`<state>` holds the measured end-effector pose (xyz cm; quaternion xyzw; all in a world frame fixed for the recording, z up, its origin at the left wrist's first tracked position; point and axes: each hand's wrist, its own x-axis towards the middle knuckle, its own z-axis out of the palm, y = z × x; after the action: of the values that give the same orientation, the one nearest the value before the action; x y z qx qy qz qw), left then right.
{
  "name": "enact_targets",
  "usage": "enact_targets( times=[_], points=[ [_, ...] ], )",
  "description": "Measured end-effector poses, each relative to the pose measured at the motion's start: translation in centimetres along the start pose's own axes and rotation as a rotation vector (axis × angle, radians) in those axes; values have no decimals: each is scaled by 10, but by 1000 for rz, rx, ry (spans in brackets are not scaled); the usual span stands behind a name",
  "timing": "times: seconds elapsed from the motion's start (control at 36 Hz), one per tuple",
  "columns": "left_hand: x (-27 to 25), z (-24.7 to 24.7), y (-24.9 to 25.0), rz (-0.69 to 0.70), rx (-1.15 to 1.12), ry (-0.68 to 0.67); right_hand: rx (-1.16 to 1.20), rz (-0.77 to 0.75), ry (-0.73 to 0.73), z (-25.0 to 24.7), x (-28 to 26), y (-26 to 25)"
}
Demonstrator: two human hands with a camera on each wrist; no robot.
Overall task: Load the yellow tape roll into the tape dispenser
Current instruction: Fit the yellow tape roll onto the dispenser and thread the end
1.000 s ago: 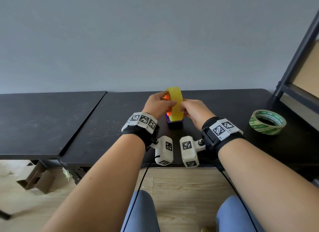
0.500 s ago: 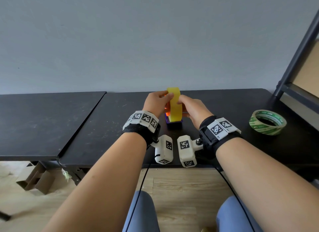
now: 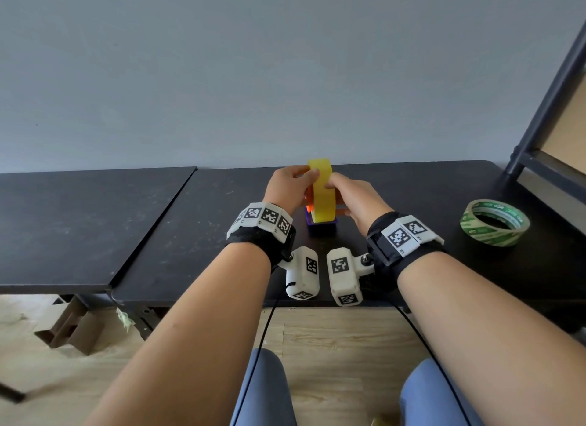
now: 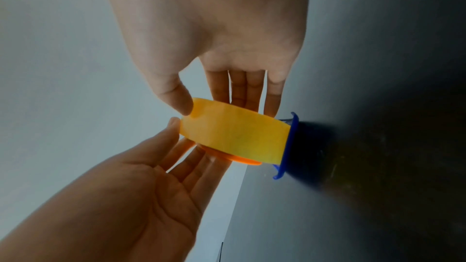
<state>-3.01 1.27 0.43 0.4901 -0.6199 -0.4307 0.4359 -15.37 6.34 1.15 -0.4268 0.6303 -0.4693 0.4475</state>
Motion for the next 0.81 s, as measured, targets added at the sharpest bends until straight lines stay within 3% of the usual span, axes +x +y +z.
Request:
enact_targets(
  times=[0.5,0.64,0.81],
  points=[
    [-6,-1,4,-42,-48,-5,-56,-32,-15,-2,6,4],
    [-11,-4,5,-126,-131,-90,-48,-21,-21,-4,2,2],
    [-13,-2,4,-102,-131,-110,-23,-13,-17,-4,0,1]
  ],
)
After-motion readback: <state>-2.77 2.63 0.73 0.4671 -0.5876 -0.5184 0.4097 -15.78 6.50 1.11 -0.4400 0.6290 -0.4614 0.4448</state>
